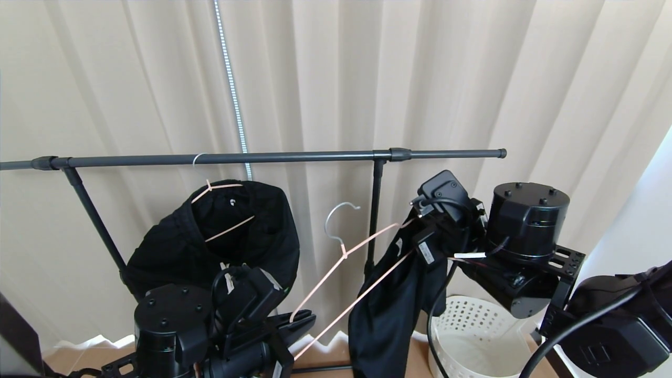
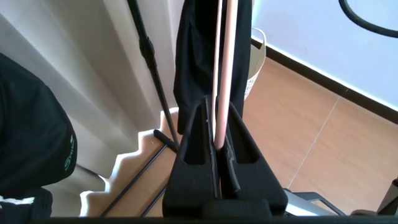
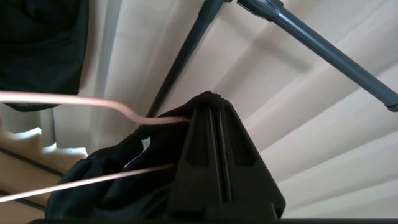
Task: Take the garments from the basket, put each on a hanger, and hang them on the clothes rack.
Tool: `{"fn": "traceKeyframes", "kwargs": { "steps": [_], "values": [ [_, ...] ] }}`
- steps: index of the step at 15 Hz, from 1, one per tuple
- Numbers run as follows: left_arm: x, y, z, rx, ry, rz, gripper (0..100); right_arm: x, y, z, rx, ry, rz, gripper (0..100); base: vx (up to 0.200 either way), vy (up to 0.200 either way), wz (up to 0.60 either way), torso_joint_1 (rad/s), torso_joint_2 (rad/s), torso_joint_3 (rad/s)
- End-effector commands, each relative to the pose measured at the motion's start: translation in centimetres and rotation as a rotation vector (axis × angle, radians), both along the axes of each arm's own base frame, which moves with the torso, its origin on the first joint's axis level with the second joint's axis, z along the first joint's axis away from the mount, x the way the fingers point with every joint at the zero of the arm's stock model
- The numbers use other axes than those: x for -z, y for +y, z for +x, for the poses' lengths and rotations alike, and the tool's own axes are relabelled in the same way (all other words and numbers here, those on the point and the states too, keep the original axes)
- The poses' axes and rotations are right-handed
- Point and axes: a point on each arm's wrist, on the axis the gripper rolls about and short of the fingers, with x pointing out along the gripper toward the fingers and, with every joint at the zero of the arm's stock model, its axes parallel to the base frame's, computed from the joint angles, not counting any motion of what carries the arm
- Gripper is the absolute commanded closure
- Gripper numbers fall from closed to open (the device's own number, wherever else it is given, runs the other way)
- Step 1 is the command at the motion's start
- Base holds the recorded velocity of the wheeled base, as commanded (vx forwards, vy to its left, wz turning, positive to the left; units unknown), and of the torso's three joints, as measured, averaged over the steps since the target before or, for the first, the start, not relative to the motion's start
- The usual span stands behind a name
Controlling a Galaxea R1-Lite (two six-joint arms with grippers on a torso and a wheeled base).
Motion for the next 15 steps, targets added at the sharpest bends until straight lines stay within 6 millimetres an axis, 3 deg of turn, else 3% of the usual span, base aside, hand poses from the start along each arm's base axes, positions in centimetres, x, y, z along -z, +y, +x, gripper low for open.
{"fn": "traceKeyframes", "kwargs": {
  "steps": [1,10,15],
  "values": [
    [0.1,0.1,-0.2,0.021,0.009,0.002,100,-0.3,0.4,-0.5,-0.047,0.002,0.032,100,0.000,0.000,0.00,0.000,0.00,0.000],
    [0.1,0.3,-0.5,0.058,0.012,-0.017,100,-0.7,1.6,-3.1,-0.234,0.036,0.105,100,0.000,0.000,0.00,0.000,0.00,0.000],
    [0.1,0.4,-0.5,0.054,0.013,-0.018,100,-1.5,2.7,-5.9,-0.342,0.037,0.131,100,0.000,0.000,0.00,0.000,0.00,0.000]
  ]
}}
